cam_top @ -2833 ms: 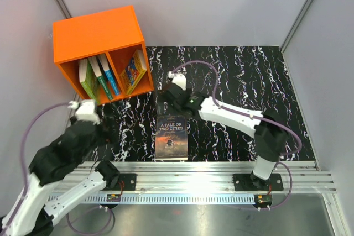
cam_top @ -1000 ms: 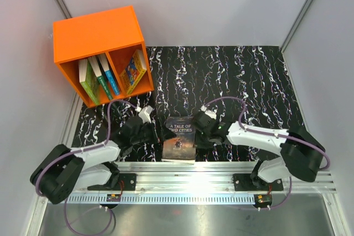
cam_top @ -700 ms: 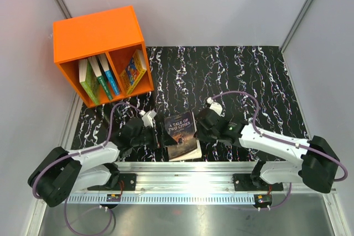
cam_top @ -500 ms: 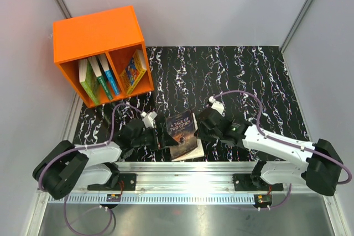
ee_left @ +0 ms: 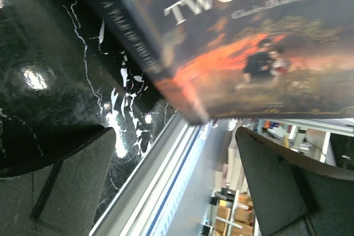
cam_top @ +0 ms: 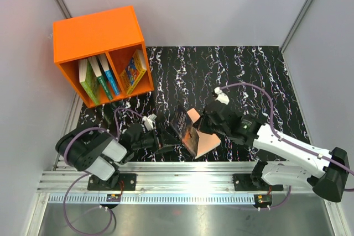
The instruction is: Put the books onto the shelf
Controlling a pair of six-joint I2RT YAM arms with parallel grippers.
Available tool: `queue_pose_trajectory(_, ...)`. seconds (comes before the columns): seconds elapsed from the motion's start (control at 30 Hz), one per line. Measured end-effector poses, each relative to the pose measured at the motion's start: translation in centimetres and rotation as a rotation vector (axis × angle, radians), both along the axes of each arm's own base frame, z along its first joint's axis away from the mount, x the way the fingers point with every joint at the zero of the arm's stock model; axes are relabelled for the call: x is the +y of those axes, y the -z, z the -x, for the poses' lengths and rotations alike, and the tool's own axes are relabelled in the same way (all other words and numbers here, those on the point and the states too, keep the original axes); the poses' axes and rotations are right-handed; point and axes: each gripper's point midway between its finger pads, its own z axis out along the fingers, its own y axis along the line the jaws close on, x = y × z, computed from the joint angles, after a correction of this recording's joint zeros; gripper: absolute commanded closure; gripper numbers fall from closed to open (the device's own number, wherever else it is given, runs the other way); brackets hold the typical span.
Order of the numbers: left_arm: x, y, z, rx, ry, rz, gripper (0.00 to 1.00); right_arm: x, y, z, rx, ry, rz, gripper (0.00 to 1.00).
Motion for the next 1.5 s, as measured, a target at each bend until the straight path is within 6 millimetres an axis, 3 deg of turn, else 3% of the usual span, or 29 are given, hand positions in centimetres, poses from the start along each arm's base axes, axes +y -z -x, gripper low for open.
queue_pose_trajectory(0.23, -0.8, -0.3, -0.7, 0.092, -0.045, 0.100, 0.01, 0.3, -1.8, -0.3, -0.017, 0.002, -0.017, 1.00)
queue_pose_trajectory(0.27, -0.9, 0.0, -0.7, 0.132, -0.055, 0.112, 0.01, 0.3, -1.8, -0.3, -0.011, 0.002, -0.005, 0.91)
queue_pose_trajectory(0.3, -1.0, -0.1, -0.7, 0.137, -0.056, 0.130, 0.01, 0.3, -1.8, -0.4, -0.007, 0.001, 0.008, 0.72)
queue_pose_trajectory(0.37, -1.4, -0.2, -0.9, 0.137, -0.050, 0.154, 0.01, 0.4, -1.3, -0.7, 0.011, 0.006, 0.046, 0.06)
queue_pose_trajectory(0.4, -1.5, -0.3, -0.9, 0.135, -0.048, 0.159, 0.01, 0.3, -1.0, -1.1, 0.015, 0.006, 0.078, 0.00)
queue_pose_trajectory(0.6, -1.6, -0.4, -1.0, 0.132, -0.056, 0.164, 0.01, -1.8, 2.8, -3.2, 0.072, 0.025, 0.276, 0.00)
queue_pose_trajectory(0.8, -1.7, -0.6, -1.1, 0.127, -0.063, 0.166, 0.01, -7.9, 6.3, -7.3, 0.127, 0.152, 0.360, 0.00)
queue_pose_trajectory(0.9, -1.7, -0.6, -1.2, 0.125, -0.069, 0.163, 0.01, -10.1, 9.6, -8.7, 0.183, 0.183, 0.400, 0.00)
queue_pose_trajectory(1.07, -1.9, -0.7, -1.4, 0.119, -0.083, 0.159, 0.01, -8.4, 15.4, -8.8, 0.290, 0.085, 0.390, 0.04)
queue_pose_trajectory(1.23, -3.3, -0.1, -1.9, 0.124, -0.067, 0.072, 0.01, -5.5, 15.2, -9.9, 0.243, 0.032, 0.250, 0.06)
queue_pose_trajectory(1.37, -5.6, -0.1, -3.1, 0.087, -0.031, -0.039, 0.01, -3.7, 14.8, -9.7, 0.199, -0.020, 0.133, 0.19)
queue_pose_trajectory(1.5, -6.1, 0.5, -2.8, 0.119, -0.003, -0.086, 0.01, -3.6, 14.9, -10.2, 0.152, -0.017, 0.075, 0.40)
